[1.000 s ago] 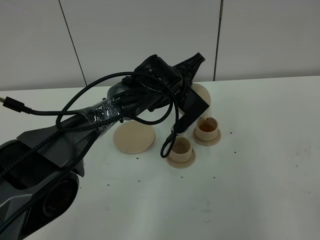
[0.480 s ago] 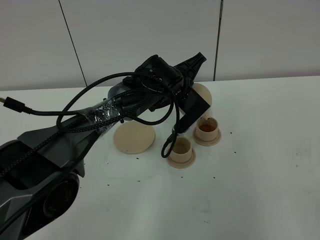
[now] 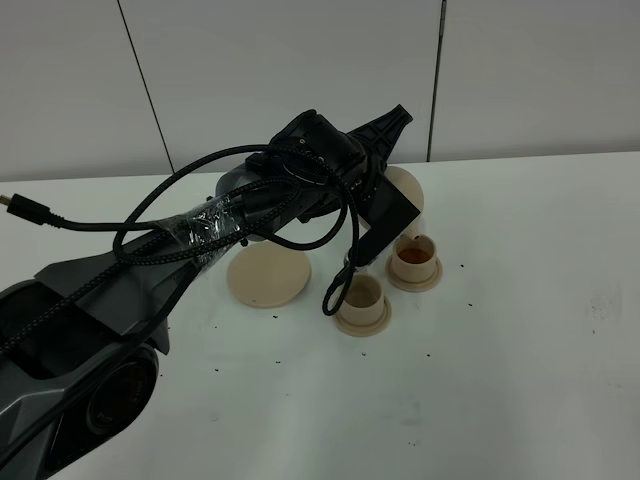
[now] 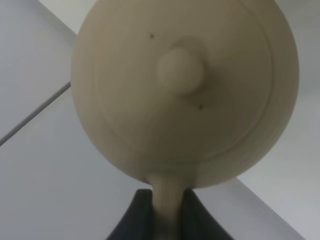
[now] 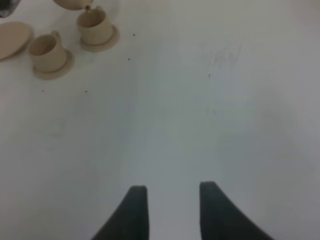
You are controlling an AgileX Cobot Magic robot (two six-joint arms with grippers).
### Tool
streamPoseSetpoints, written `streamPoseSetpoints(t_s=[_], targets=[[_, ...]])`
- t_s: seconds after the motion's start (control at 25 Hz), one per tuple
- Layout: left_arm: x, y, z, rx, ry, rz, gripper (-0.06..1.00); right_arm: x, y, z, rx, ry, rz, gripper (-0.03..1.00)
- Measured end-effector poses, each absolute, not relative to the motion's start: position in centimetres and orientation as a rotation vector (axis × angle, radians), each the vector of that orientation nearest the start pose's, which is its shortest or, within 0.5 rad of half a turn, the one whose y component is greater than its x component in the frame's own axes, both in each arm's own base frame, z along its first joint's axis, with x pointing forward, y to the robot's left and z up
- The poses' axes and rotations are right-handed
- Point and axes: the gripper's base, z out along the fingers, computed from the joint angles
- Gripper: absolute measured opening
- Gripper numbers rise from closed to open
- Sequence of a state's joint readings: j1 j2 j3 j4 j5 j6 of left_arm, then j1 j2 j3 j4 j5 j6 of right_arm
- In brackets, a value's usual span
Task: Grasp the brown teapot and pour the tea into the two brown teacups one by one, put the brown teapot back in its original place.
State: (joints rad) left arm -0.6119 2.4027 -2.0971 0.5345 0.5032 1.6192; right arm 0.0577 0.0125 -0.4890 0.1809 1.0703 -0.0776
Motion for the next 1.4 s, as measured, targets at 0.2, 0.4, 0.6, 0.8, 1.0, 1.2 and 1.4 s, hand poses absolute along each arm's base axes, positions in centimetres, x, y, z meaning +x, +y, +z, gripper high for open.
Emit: streamPoseSetpoints(t_s=[0.2,0.4,0.6,0.8,1.0,1.2,1.4], targets=[[46.63,-29.98,19.76,-3.225,-0.917,-1.415,0.17,-0.37,1.42,27.46,-0.147,2.065,0.206,0.24],[46.63,-29.98,19.76,-3.225,-0.917,-1.415,0.17,-0.37,1.42,27.46,-0.147,2.065,0.206,0.24],[46.63,-30.0,19.77,-3.226,-0.916,-1.417,0.17,-0.37,1.42,27.46,-0.147,2.065,0.206,0.24],[46.64,-30.01,19.78,-3.227,-0.916,-1.418,0.17,-0.37,1.42,27.46,-0.147,2.065,0.206,0.24],[46.64,-30.01,19.78,-3.227,-0.915,-1.419,0.17,-0.37,1.42,27.46,-0.147,2.065,0.206,0.24],[46.64,-30.01,19.78,-3.227,-0.914,-1.42,0.17,-0.37,1.42,27.46,-0.147,2.065,0.206,0.24],[46.64,-30.02,19.79,-3.228,-0.913,-1.421,0.17,-0.37,1.42,27.46,-0.147,2.065,0.206,0.24]])
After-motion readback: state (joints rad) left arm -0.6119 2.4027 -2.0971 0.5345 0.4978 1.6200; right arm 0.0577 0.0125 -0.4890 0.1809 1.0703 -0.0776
